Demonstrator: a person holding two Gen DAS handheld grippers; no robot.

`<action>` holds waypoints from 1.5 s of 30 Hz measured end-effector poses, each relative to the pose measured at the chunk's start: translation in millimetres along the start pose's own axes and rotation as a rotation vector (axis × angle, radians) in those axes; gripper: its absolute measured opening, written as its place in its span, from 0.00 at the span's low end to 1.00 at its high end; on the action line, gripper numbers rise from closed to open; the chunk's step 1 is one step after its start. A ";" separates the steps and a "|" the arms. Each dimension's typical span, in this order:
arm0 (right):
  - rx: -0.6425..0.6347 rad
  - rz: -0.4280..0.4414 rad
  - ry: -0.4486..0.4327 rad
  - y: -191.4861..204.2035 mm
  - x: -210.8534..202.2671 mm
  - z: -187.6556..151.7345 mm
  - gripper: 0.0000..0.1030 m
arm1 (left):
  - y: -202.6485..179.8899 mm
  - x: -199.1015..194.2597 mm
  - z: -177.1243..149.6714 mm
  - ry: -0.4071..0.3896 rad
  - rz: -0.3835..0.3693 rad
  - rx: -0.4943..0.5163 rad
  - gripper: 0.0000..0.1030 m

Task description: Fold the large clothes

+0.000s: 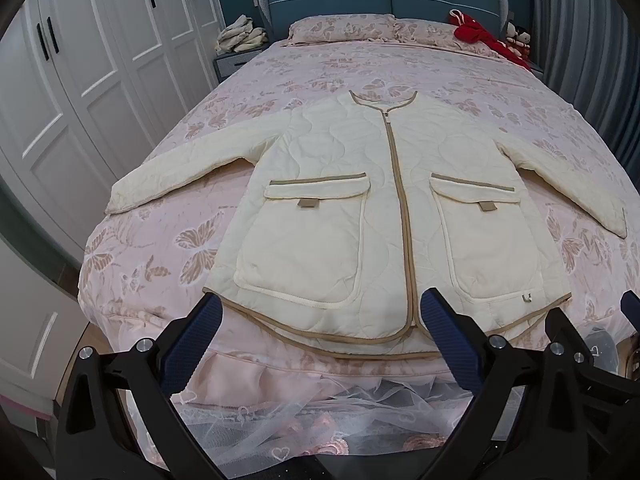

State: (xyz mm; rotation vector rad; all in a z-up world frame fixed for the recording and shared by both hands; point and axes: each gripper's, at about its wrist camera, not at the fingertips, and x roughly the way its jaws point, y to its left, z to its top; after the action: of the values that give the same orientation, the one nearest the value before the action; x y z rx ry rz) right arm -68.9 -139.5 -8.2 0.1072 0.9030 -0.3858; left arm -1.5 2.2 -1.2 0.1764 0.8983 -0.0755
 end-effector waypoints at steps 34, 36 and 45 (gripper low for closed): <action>-0.007 0.000 -0.002 3.6 -1.3 -0.9 0.95 | 7.7 0.7 0.4 -0.003 0.002 -0.013 0.93; -0.005 0.000 -0.002 2.9 -1.4 -0.7 0.95 | 7.9 0.7 0.4 -0.003 0.001 -0.013 0.93; -0.008 0.001 -0.001 8.0 -1.7 -0.5 0.95 | 7.5 0.4 0.0 -0.004 0.000 -0.012 0.93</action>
State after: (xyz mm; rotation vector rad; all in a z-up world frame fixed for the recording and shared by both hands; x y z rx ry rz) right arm -67.2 -131.5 -7.8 0.0998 0.9031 -0.3808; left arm -0.2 9.6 -0.6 0.1651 0.8943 -0.0705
